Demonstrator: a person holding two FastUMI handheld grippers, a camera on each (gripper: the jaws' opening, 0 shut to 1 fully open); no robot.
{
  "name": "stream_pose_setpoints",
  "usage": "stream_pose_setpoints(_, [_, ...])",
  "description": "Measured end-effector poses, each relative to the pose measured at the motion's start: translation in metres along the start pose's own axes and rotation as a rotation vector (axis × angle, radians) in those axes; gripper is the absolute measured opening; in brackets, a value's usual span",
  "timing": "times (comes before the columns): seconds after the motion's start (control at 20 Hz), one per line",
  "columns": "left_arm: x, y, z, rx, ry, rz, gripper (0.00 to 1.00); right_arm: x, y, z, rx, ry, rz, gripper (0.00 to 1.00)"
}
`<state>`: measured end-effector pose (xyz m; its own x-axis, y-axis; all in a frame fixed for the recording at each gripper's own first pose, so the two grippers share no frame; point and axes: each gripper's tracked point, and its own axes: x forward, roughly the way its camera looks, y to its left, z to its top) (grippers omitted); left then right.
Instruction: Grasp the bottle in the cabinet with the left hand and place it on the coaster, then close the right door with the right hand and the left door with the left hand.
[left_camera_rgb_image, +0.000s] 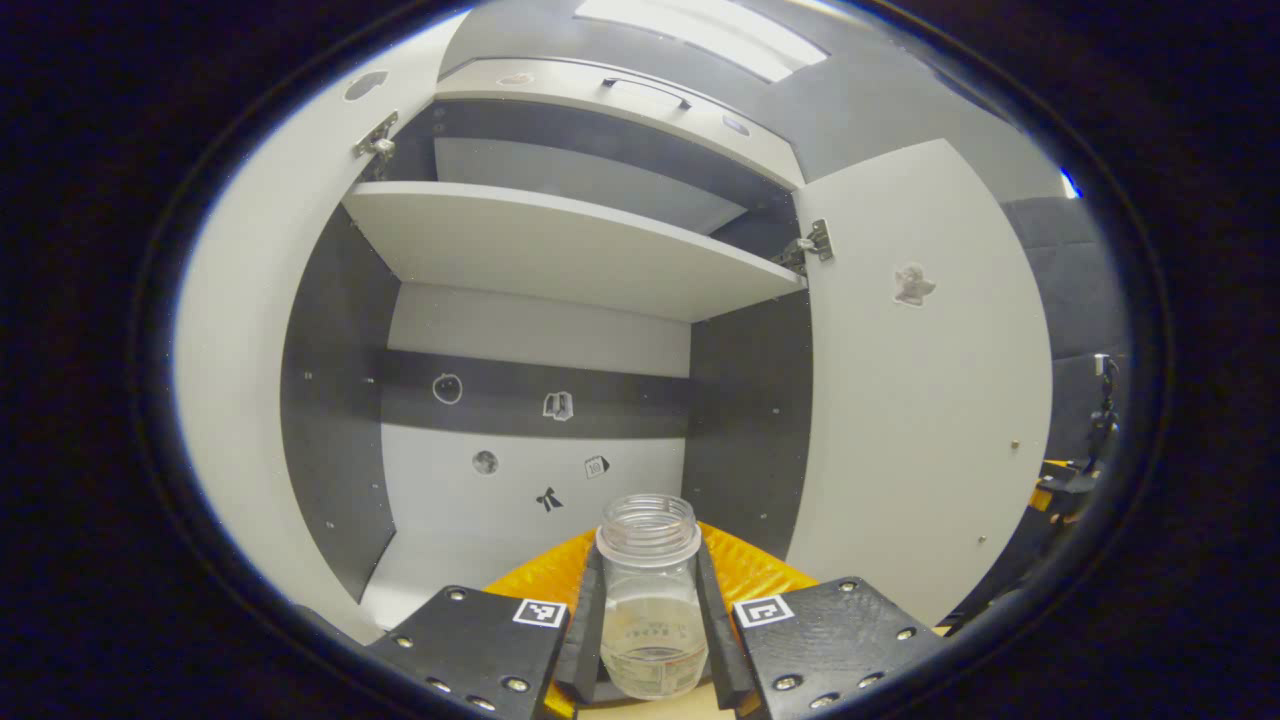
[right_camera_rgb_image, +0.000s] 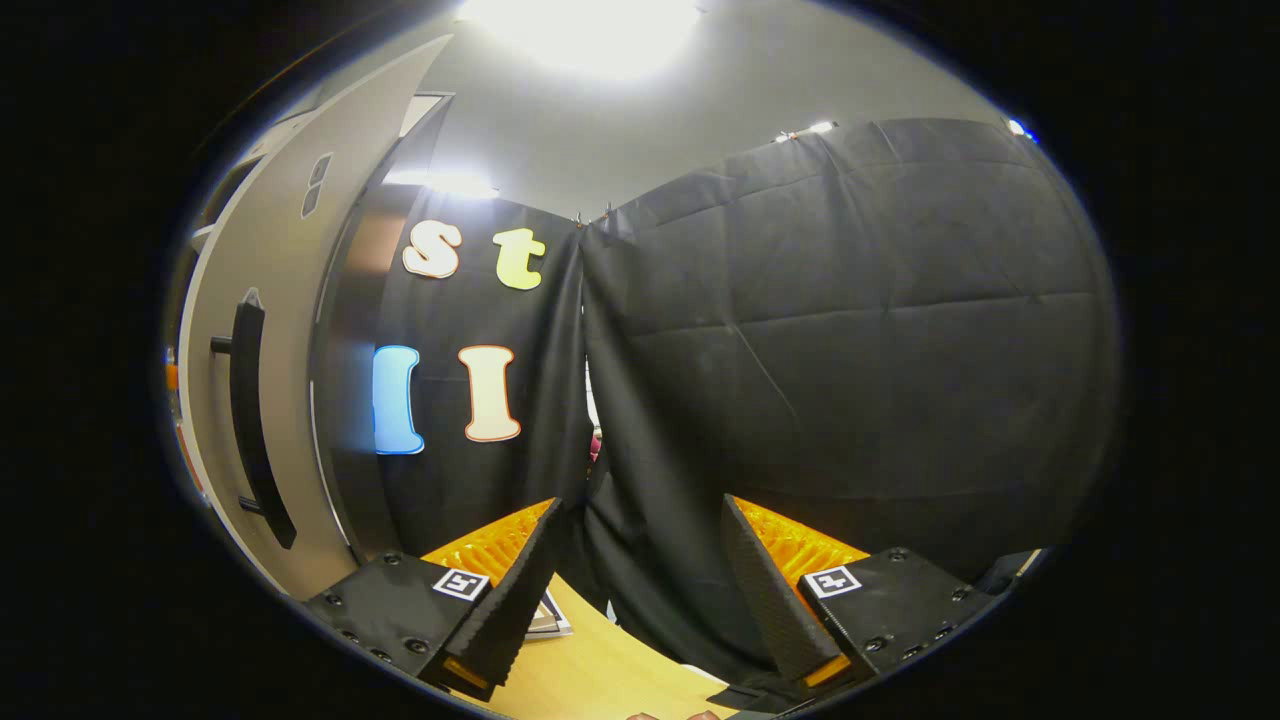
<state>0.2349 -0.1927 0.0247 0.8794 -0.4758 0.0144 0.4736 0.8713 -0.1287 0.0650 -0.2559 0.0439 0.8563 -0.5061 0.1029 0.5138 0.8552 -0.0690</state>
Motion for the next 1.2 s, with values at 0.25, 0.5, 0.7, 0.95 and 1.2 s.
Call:
stream_pose_setpoints(0.25, [-0.034, -0.019, -0.06, -0.039, 0.03, -0.046, 0.53, -0.015, -0.007, 0.009, 0.011, -0.017, -0.005, 0.94])
stream_pose_setpoints(0.5, [-0.058, -0.037, -0.143, -0.09, 0.112, -0.075, 0.42, -0.032, -0.001, 0.0, 0.032, 0.024, 0.029, 0.98])
stream_pose_setpoints(0.7, [-0.079, -0.05, -0.202, -0.098, 0.159, -0.07, 0.46, -0.042, 0.001, -0.001, 0.044, 0.053, 0.053, 0.98])
stream_pose_setpoints(0.95, [-0.095, -0.066, -0.254, -0.085, 0.182, -0.079, 0.46, -0.054, 0.0, -0.011, 0.094, 0.12, 0.093, 0.98])
stream_pose_setpoints(1.2, [-0.109, -0.081, -0.3, -0.043, 0.183, -0.065, 0.46, -0.07, -0.007, -0.037, 0.135, 0.226, 0.111, 0.98])
